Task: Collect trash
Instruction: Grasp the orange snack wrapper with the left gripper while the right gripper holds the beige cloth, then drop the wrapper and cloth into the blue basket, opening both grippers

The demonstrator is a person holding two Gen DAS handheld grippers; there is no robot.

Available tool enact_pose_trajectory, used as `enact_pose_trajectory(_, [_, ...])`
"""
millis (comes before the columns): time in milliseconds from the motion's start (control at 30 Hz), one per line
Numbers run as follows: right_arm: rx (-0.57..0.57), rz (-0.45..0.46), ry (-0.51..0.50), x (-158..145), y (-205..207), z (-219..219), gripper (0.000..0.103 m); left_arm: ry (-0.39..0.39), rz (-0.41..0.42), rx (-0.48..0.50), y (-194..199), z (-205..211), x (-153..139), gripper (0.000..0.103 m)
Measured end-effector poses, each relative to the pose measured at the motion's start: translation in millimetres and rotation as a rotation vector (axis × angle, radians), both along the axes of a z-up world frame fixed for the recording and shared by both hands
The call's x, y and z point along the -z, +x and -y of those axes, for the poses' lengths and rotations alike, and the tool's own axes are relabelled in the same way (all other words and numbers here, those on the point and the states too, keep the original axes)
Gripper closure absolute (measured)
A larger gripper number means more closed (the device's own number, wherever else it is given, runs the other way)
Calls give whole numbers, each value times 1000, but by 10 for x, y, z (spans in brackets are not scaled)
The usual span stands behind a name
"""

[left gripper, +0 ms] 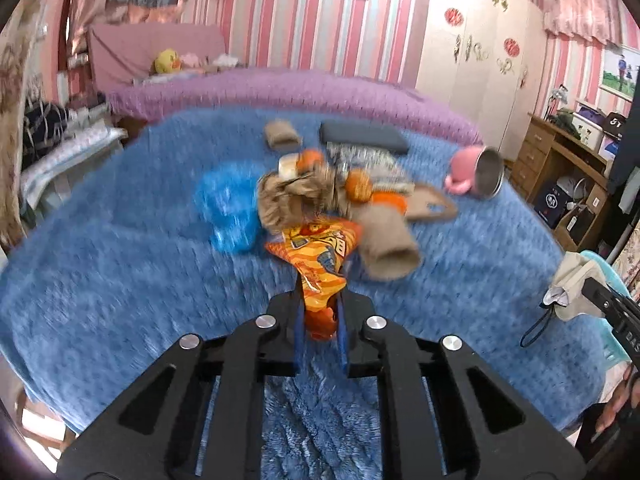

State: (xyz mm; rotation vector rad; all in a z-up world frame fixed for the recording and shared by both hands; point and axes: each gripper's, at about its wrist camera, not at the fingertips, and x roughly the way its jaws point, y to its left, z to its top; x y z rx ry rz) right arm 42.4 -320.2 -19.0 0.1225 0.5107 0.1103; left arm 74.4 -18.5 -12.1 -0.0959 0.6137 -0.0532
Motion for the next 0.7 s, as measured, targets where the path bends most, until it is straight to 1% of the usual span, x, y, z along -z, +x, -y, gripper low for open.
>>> enact_pose_trajectory(233, [38, 54, -9, -337, 10, 199, 87, 39, 74, 39, -43, 180, -458, 92])
enact_pose_trajectory(367, [83, 83, -1, -482, -55, 417, 87, 21, 101, 88, -55, 358, -656, 92])
enact_pose_trajectory(533, [207, 101, 7, -568, -241, 899, 87, 45, 147, 195, -144, 914, -776, 92])
enact_pose_trajectory(633, [302, 79, -16, -544, -356, 1216, 87, 22, 135, 286, -149, 1327, -746, 92])
enact_pose_trajectory(700, [367, 62, -29, -521, -459, 1423, 87, 22, 129, 343, -179, 1606, -674, 92])
